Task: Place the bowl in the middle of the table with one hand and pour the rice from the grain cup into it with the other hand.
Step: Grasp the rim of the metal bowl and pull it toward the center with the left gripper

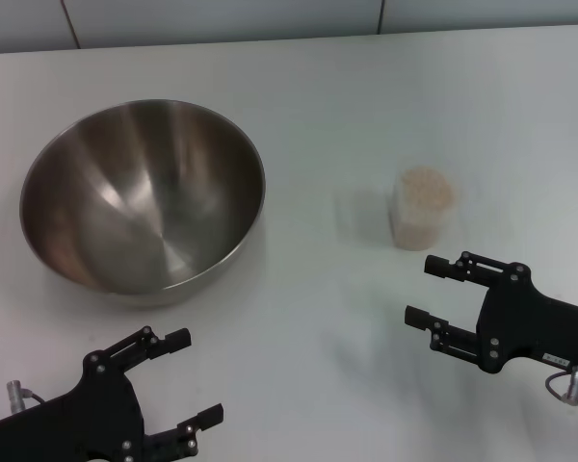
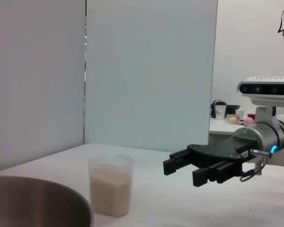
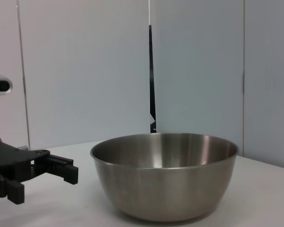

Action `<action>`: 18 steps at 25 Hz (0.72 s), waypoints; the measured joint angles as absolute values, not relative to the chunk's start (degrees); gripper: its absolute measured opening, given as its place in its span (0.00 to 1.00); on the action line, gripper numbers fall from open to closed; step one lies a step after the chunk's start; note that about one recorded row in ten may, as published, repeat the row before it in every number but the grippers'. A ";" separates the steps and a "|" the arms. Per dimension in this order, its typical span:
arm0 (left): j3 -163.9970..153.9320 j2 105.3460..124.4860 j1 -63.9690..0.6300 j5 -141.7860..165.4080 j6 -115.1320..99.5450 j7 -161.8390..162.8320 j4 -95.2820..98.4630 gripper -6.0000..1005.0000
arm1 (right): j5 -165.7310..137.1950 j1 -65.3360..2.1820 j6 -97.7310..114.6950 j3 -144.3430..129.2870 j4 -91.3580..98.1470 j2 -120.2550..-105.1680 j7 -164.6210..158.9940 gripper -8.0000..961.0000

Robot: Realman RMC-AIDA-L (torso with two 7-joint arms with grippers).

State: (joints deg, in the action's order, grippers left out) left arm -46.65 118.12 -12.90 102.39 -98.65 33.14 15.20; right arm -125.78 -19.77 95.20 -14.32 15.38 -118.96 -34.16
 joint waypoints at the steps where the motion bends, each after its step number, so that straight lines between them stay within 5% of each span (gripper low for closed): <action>1: -46.66 118.12 -12.91 102.39 -98.67 33.14 15.20 0.83 | -125.77 -19.77 95.20 -14.32 15.38 -118.92 -34.16 0.66; 18: -46.67 118.21 -12.98 102.39 -98.70 33.14 15.12 0.83 | -125.77 -19.77 95.18 -14.33 15.38 -119.00 -34.10 0.66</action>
